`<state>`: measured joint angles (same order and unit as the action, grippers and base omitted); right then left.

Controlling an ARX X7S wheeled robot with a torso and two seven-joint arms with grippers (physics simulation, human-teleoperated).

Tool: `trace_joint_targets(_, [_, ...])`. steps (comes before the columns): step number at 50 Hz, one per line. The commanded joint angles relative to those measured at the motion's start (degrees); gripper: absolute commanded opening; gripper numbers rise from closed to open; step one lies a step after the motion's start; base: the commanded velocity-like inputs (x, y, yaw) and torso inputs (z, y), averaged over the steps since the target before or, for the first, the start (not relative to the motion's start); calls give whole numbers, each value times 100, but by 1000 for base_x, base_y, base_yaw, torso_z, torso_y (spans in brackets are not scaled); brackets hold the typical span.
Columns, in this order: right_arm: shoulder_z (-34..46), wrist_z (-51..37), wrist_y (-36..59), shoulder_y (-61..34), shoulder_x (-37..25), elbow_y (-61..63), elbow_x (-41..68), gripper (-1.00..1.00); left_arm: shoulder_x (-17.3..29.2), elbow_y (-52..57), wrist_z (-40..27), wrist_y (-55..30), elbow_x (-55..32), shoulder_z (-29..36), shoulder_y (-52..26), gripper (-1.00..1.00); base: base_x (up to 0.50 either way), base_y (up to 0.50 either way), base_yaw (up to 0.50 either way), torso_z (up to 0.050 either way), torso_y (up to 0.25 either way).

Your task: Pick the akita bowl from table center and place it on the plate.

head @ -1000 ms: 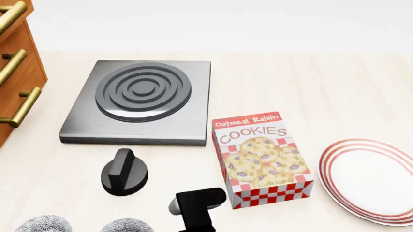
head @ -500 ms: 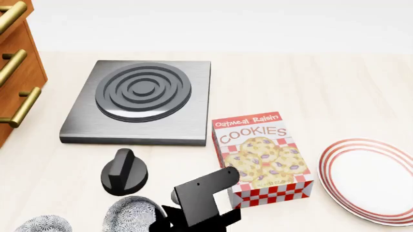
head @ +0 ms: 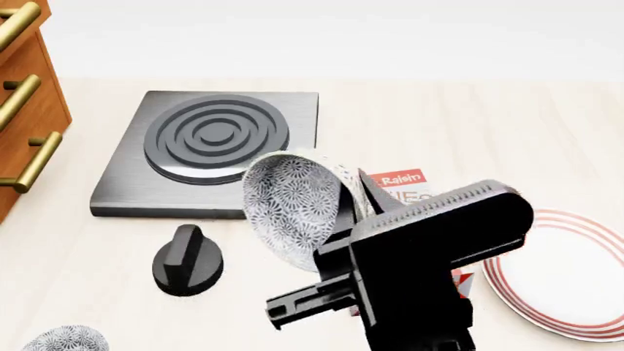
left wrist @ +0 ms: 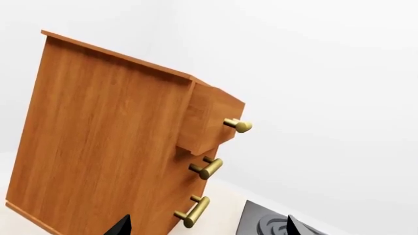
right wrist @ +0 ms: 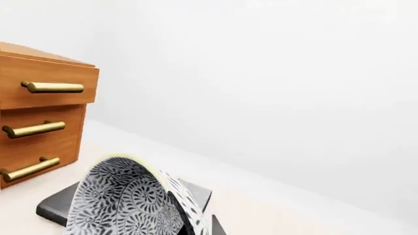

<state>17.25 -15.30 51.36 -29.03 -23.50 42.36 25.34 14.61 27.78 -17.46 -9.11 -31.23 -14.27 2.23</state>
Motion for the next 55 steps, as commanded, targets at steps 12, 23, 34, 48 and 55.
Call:
trace_joint_targets(12, [-2549,-604,143,102,-364,979,317,-100,46,72,-40,56,-44,7,65,100,0,0,0,0,0])
trace_joint_targets(23, [-3653,-852,1021,-522,128,-308,1120,-100,67,-4,-58,53,-28,71,-32,100,0,0,0,0,0])
trace_joint_targets(34, [-4270,-921,1948,-1013,329,-1311,1803,-100,101,-18,-80,46,-59,82,-62,100,0,0,0,0,0])
trace_joint_targets(48, [-4698,-1108,2387,-1096,428,-2094,2013,-100,107,-14,-99,84,-64,113,-29,100,0,0,0,0,1])
trace_joint_targets(55, [-4689,-1123,2372,-1089,419,-2101,2033,-100,118,-17,-110,94,-72,123,-26,100,0,0,0,0,0])
